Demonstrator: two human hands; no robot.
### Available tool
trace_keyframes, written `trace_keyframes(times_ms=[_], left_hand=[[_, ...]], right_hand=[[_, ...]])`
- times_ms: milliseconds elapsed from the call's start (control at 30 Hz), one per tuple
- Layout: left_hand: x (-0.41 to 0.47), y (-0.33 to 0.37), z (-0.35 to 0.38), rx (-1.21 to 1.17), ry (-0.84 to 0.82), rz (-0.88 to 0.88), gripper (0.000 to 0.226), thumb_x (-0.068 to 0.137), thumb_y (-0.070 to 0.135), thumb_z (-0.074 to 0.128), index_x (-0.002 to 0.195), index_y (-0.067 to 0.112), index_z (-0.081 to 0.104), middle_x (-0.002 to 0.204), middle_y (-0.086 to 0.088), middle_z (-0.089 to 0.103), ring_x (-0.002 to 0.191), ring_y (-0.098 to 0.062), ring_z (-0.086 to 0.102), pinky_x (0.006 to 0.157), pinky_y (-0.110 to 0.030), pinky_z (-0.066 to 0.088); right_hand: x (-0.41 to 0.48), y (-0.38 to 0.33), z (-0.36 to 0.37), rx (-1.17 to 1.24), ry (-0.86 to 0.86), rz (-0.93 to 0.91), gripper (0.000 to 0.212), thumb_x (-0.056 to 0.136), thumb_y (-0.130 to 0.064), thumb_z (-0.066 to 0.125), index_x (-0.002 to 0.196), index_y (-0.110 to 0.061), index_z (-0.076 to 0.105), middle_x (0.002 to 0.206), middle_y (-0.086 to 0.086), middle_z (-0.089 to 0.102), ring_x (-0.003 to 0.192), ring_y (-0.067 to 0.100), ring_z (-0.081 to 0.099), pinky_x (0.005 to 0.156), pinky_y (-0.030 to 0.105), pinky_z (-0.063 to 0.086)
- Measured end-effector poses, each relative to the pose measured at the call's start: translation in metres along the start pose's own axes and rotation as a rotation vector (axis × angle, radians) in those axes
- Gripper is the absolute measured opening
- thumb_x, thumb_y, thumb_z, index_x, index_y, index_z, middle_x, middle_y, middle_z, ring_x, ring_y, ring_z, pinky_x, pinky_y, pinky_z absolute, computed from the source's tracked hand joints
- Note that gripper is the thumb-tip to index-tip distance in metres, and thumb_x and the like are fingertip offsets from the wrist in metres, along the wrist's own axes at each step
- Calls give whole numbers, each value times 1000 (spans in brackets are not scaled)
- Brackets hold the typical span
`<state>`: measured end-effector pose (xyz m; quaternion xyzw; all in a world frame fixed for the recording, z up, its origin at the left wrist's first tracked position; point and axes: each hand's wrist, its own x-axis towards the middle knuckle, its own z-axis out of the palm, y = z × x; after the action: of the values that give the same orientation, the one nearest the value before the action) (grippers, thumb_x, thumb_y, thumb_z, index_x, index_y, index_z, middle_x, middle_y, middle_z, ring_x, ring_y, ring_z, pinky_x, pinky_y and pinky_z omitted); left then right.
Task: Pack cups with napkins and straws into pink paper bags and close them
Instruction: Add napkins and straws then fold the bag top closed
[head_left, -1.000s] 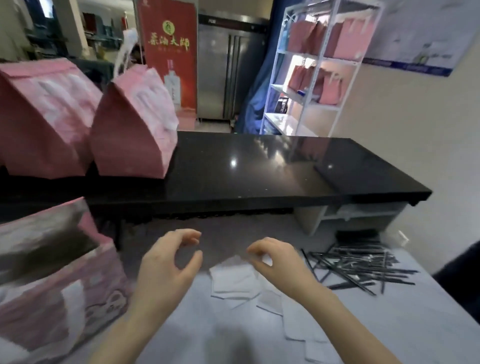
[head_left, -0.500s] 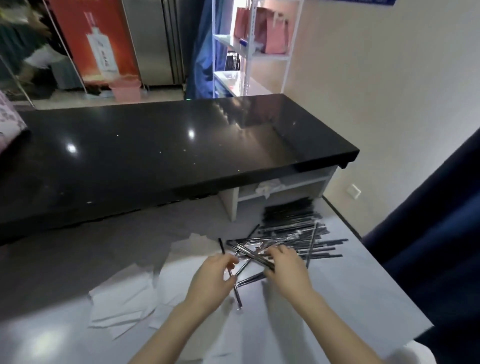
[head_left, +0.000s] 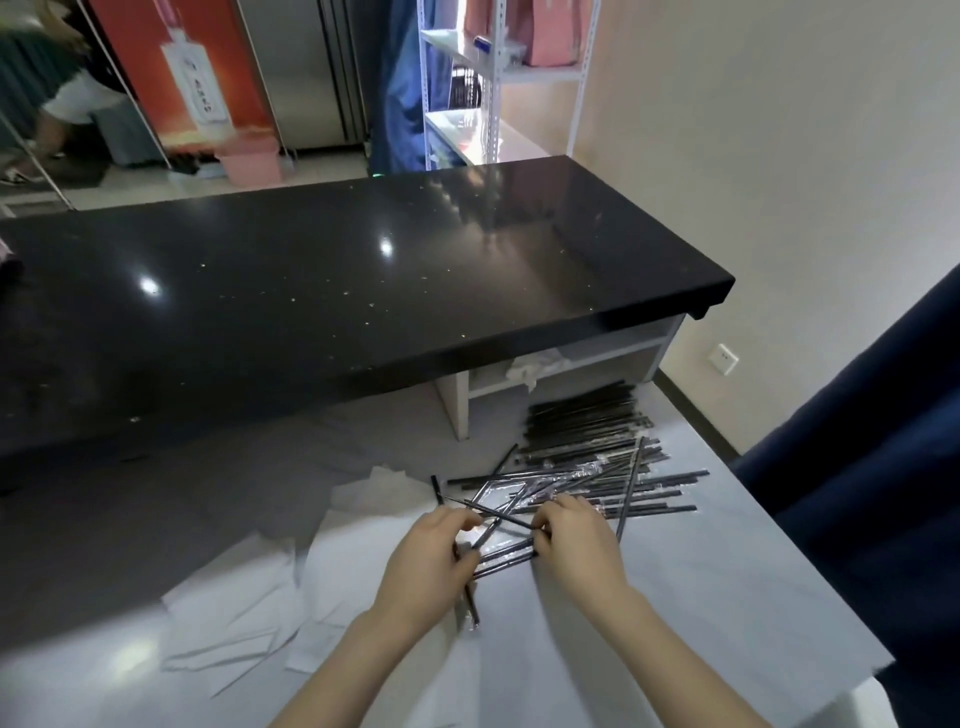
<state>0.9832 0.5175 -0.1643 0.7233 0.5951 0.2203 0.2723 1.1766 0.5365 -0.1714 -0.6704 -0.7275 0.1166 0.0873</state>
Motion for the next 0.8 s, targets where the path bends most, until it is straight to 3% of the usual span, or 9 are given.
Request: trace_keyframes(times_ms=[167,300,367,433,500,667,800], left_hand=[[-29,-5,-52,-33,323,73,38,80,22,75,116,30,64,101,13,49,93,-7,53,78,-25,46],[-66,-20,-115,91,536,167,39,78,19,79,116,23,69,121,-1,49,111,-16,47,90,-19,39],[-94,-34,-150,36,570,176,30,80,12,77,108,20,72,115,3,57,108,-15,52,89,-19,45],[-129,-50,-189,25,607,169,17,83,9,74,98,18,74,99,8,62,95,-13,59,79,-31,53],[-171,-68,-230,74,651,160,9,84,13,73,91,18,73,90,11,64,85,-10,61,73,-35,52],[-286,-117,-329,126,740,129,19,80,8,77,96,18,72,94,11,64,89,-4,62,79,-20,49],[-355,-157,-393,191,914,70,21,78,-1,75,92,13,74,91,7,66,88,-4,63,77,-14,48]], right_hand=[[-15,-31,-25,95,132,-143,11,85,-19,65,93,-18,71,93,-1,63,92,24,58,77,33,45],[-27,-98,-46,149,257,-394,13,71,-6,78,79,-14,72,77,2,63,71,28,60,61,38,51],[-34,-147,-53,160,296,-497,14,73,-7,78,80,-16,70,78,0,61,72,25,59,60,38,49],[-43,-200,-58,187,323,-589,11,76,-11,77,82,-18,70,80,-3,60,74,21,58,60,34,47],[-55,-256,-60,220,336,-685,8,78,-12,76,83,-17,71,82,-3,61,74,20,59,60,34,48],[-92,-397,-62,267,314,-941,6,84,-10,71,89,-13,71,85,0,62,76,21,59,63,37,48],[-117,-505,-64,243,302,-1140,10,87,-8,67,96,-10,71,90,3,64,79,23,59,65,38,48]])
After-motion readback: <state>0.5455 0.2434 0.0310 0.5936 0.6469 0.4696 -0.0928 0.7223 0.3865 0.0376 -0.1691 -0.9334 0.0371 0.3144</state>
